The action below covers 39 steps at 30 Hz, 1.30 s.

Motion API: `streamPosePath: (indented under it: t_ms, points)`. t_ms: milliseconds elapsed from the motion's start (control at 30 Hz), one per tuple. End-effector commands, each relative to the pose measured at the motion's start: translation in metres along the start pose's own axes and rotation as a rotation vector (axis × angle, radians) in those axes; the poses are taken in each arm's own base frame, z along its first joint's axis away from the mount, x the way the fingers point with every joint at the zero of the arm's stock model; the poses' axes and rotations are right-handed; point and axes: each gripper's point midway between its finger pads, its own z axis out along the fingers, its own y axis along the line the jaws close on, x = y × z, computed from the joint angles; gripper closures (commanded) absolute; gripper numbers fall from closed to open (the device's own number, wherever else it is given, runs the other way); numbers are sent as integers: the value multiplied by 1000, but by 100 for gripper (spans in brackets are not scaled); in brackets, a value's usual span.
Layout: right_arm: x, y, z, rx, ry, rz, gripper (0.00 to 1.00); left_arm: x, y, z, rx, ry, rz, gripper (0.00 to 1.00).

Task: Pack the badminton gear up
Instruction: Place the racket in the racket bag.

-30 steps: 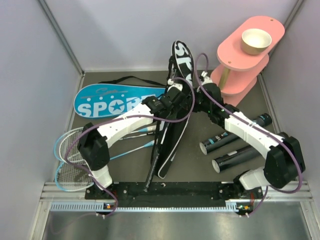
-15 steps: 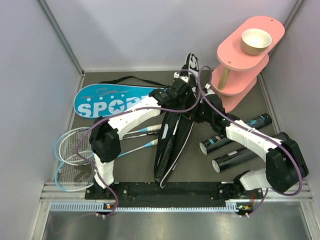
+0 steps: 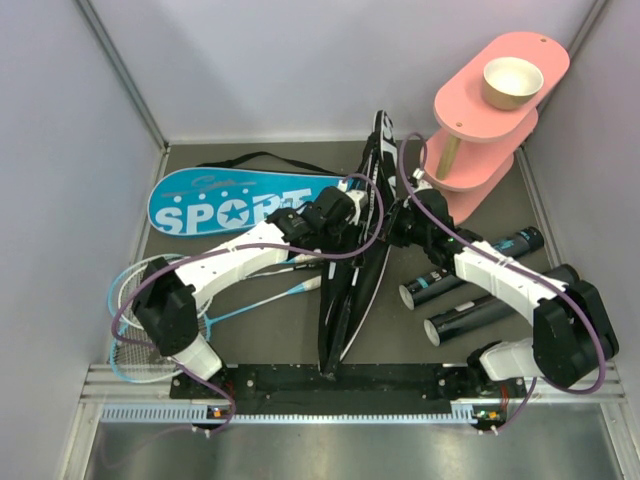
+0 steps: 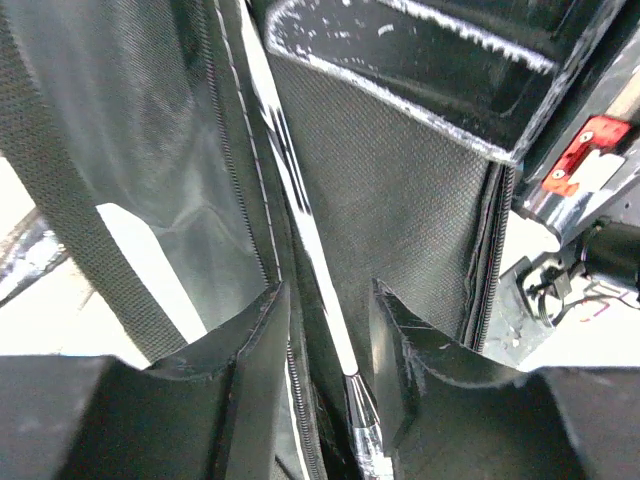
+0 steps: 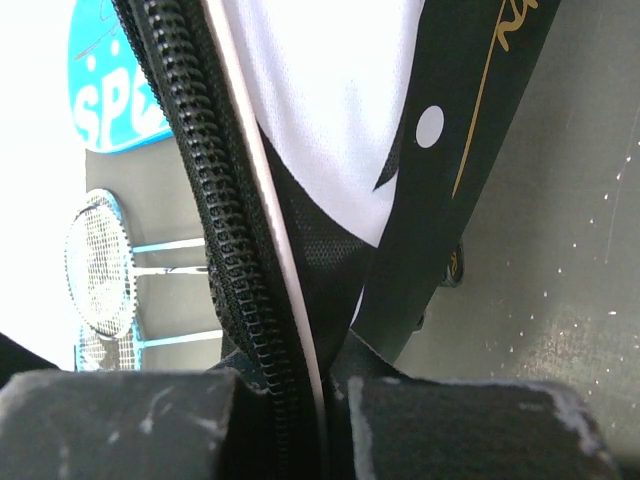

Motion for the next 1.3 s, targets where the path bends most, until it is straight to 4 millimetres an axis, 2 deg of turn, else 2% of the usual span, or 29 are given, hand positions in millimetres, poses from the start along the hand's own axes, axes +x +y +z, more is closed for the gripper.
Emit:
streamPosePath:
  t_ms: [0,200,300,400,433,500,567,600,700,767,867,1000,1067,1133,1200,1267]
  points:
    - [-29,32,-13,-107,-91,-28,100,5,-22,-3,94,-1,21,59]
    - [-32,36,-16,-115,-97,-34,100,17,-13,10,40,25,19,59]
    - [-32,35,-15,-114,-96,-34,100,18,-12,16,38,38,19,64]
    - [-31,38,-15,-125,-91,-36,100,16,-11,25,24,47,23,75]
    - [-30,37,-15,-124,-87,-36,100,13,-9,26,11,40,30,88]
    - [-29,38,-15,-128,-81,-42,100,-1,-11,24,-5,9,55,100]
    - [-26,37,-14,-125,-72,-51,100,-13,-7,20,-44,-19,73,100]
    - [-24,37,-14,-126,-66,-55,100,-28,-15,13,-32,-59,83,100]
    - [-18,40,-16,-130,-49,-68,100,-56,-31,-2,7,-157,71,100]
    - [-15,47,-19,-157,-44,-60,100,-67,-39,-2,35,-205,48,100]
    - [-12,55,-22,-194,-33,-27,100,-71,-39,10,28,-218,8,100]
    - [-10,69,-24,-249,-21,-4,100,-77,-11,41,-87,-275,-3,100]
    - [-9,68,-22,-244,-16,-8,100,-80,-6,52,-109,-275,6,100]
    - [-11,62,-21,-211,-26,-18,100,-77,-4,56,-116,-258,17,100]
    - [-17,61,-23,-196,-49,-32,100,-74,-2,51,-133,-248,18,100]
    - [-20,56,-23,-182,-49,-42,100,-74,5,42,-161,-260,28,90]
